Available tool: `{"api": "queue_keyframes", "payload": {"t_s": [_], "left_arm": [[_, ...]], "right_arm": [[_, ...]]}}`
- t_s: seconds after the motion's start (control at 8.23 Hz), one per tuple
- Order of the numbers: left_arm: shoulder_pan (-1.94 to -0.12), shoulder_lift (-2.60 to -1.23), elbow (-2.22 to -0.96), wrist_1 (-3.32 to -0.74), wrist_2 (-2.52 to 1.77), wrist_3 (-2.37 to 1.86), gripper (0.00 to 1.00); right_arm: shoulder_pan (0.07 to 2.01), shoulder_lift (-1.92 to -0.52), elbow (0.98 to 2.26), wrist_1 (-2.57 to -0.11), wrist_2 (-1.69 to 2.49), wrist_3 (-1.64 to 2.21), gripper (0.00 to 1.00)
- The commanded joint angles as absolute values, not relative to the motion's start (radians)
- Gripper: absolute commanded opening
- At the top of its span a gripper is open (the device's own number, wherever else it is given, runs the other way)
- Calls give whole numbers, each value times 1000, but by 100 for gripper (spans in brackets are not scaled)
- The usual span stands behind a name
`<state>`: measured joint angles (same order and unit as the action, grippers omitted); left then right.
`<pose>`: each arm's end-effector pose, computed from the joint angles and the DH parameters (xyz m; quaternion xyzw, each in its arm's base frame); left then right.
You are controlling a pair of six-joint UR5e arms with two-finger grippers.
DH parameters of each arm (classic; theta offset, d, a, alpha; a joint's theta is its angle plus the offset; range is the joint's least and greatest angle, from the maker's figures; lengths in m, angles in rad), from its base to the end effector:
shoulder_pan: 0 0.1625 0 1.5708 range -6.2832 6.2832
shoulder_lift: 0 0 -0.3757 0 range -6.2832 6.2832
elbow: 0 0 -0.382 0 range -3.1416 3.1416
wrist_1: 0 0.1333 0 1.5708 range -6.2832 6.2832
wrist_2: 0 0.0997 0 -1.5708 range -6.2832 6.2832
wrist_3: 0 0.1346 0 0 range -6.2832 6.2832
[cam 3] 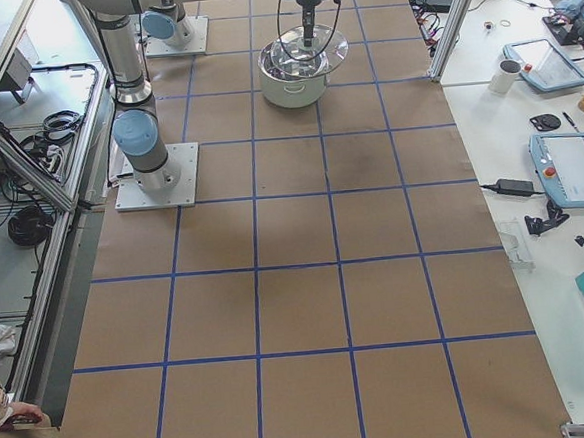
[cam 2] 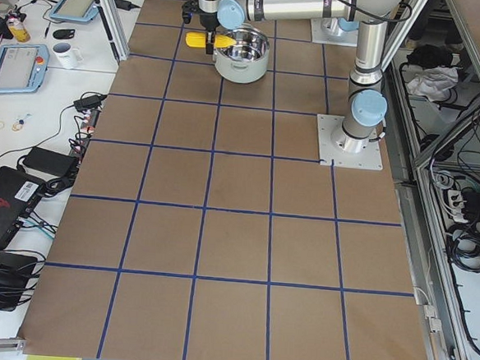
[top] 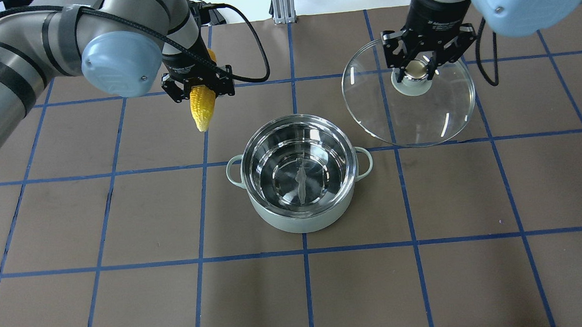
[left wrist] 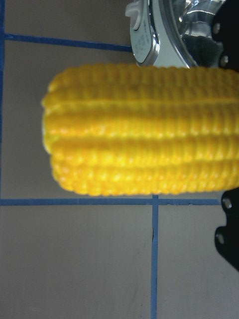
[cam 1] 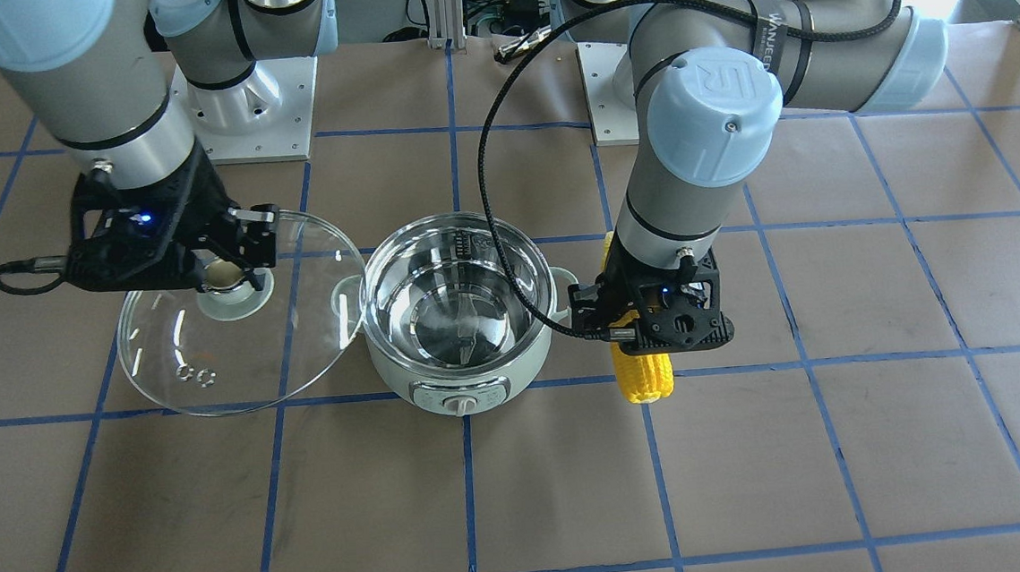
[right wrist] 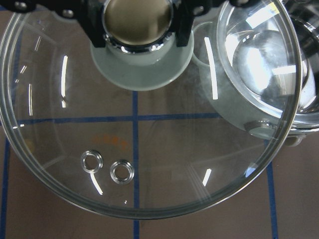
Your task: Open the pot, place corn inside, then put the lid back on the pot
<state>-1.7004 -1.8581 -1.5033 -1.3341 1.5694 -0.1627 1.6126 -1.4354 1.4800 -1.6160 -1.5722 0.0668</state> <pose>-0.2075 -0.5591 0.3066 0.0165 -0.9998 0.0083 0.0019 0.1552 -0.5261 0.3832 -0.0125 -0.9999 0.0003 0.0007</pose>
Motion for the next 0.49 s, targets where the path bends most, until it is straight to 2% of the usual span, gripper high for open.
{"api": "queue_keyframes", "payload": {"t_s": [0.0,0.36], "left_arm": [[-1826,-1845,-1508,-1324,1568,-296,0],[-1900,-1867,-1512,-1319,1524,-376,0]], "right_arm": [[1517,-1440,1482,-1611,-1577,-60,38],[1517,-1440,1483,-1606,-1575,-60,38]]}}
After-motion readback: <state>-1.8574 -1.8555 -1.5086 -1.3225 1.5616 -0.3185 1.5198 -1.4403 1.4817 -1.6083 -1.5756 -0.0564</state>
